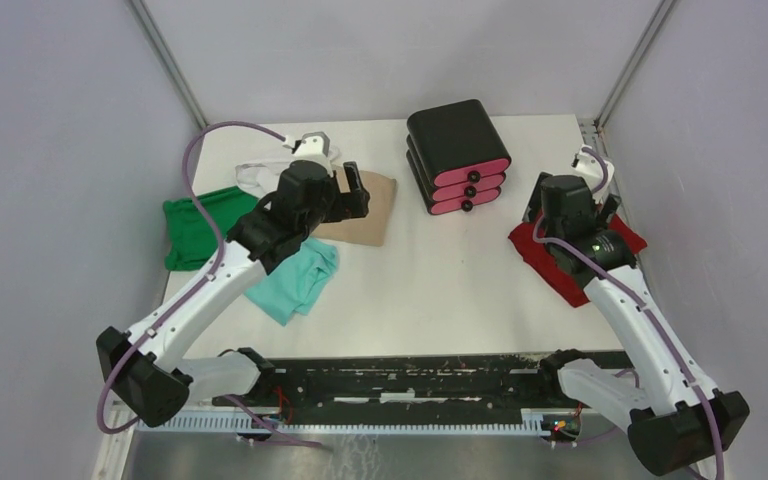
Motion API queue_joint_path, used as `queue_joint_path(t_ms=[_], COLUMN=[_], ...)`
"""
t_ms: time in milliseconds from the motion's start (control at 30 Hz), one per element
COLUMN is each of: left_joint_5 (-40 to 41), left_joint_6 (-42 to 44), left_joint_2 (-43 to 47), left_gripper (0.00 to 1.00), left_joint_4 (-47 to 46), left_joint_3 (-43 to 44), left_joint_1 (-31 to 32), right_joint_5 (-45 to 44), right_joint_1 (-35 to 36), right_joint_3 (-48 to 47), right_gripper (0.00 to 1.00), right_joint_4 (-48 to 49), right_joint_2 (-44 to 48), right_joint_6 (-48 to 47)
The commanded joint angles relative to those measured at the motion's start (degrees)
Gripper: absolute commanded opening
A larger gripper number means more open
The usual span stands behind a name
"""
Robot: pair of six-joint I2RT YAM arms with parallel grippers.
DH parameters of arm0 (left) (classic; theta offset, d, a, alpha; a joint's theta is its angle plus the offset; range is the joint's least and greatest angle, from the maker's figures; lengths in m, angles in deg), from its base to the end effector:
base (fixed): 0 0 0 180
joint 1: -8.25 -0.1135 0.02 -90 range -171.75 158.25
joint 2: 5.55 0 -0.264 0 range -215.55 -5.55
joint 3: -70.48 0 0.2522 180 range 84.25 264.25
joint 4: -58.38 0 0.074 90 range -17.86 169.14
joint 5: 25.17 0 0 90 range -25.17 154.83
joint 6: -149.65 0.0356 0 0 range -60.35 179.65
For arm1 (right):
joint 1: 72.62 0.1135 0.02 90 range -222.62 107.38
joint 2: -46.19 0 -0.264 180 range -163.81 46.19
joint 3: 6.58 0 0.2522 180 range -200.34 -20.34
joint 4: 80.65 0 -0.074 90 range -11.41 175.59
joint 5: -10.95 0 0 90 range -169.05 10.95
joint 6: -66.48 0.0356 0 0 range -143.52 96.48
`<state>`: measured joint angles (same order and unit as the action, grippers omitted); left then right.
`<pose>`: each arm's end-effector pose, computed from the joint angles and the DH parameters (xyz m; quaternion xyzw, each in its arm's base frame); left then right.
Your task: Organize the makeup
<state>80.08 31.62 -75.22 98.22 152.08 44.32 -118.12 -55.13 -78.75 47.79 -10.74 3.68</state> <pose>0.2244 -0.1519 0.3625 -0.0087 0.8519 -0.1749 0.4936 0.1986 0.0391 0.3408 0.2216 0.8251 -0.1142 0.5070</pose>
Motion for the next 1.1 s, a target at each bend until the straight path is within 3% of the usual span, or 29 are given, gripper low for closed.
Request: queue_joint_path(t_ms=[0, 333, 567, 1067], left_joint_5=[5.99, 7.04, 9.04, 9.89], left_joint_6=[1.04, -1.60, -3.35, -0.80], left_joint_2=[2.56, 4.10, 7.74, 7.55], left_gripper=[0.99, 0.99, 0.99, 0.99], left_joint_4=[-0.77, 1.37, 4.45, 2.15], left_joint_3=[-2.35, -3.43, -7.85, -7.89], left_joint_1=[-0.08, -0.03, -0.08, 0.00], right_joint_5=[-1.60, 2.66, 8.01, 7.13], right_joint_1=[-0.18, -0.18, -0.23, -0.19], right_joint_3=[-2.28, -6.62, -6.59, -3.69], right_gripper=[0.99, 0.99, 1.00, 1.00], right_joint_4=[2.04, -0.76, -2.50, 2.16], right_joint_2=[-0.63, -4.31, -1.89, 1.11], right_joint_6=[0.51, 1.61, 2.01, 1.39])
